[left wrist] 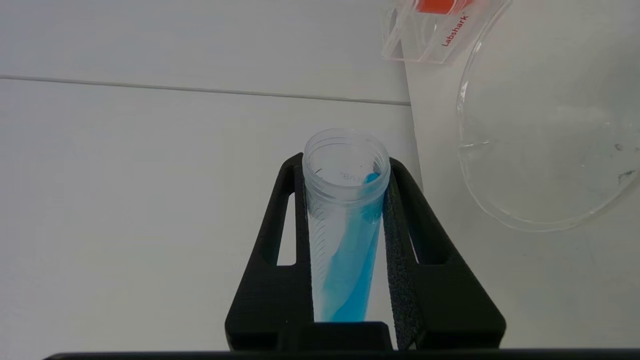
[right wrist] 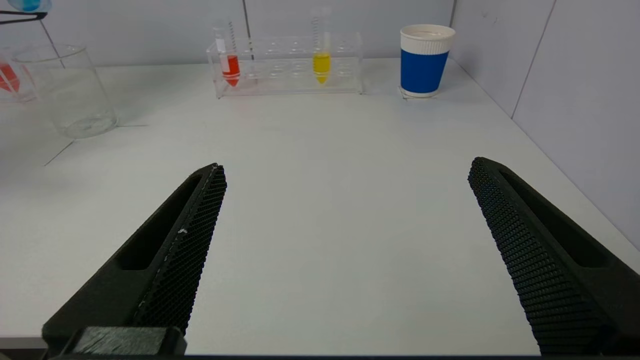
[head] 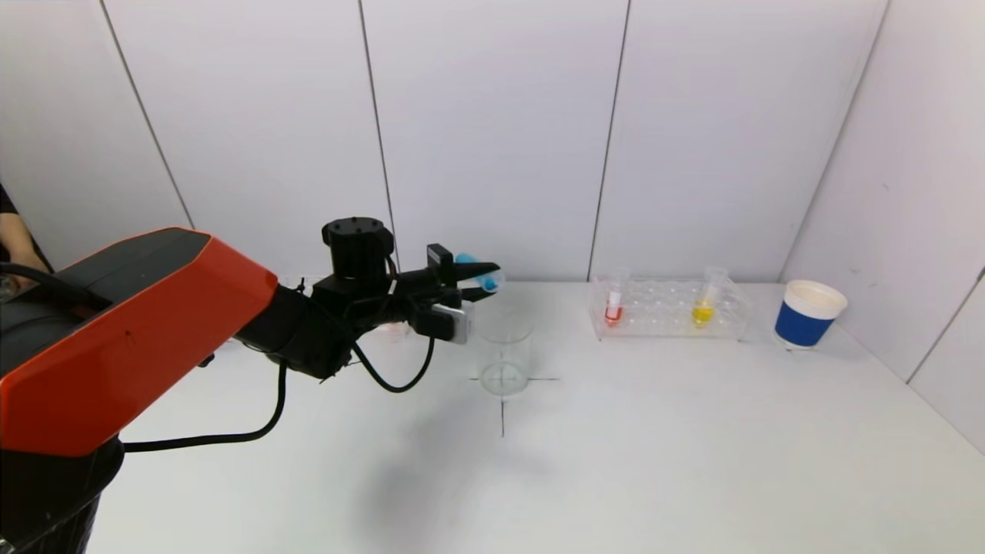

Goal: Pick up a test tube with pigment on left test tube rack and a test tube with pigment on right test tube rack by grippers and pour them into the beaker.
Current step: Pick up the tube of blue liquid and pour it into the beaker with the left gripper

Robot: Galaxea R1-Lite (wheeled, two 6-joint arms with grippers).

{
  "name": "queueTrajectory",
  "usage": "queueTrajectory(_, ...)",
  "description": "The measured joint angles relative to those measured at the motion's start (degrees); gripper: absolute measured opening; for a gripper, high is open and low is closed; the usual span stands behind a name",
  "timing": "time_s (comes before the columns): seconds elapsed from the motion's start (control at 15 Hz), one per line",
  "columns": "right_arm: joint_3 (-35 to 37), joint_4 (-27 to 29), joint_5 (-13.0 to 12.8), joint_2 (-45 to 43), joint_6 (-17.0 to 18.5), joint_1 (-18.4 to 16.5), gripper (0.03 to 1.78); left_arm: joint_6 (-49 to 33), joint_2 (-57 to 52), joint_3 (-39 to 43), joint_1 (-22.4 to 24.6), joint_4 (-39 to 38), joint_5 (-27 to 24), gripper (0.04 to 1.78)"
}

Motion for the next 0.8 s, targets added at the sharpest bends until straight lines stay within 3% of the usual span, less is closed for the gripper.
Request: queueTrajectory(0.8, 0.0, 0.0, 0.05, 0.0, 0.02, 0.02, 1.76, 6.07, -1.21, 1.35, -0.21, -0.02, -0.22, 0.44)
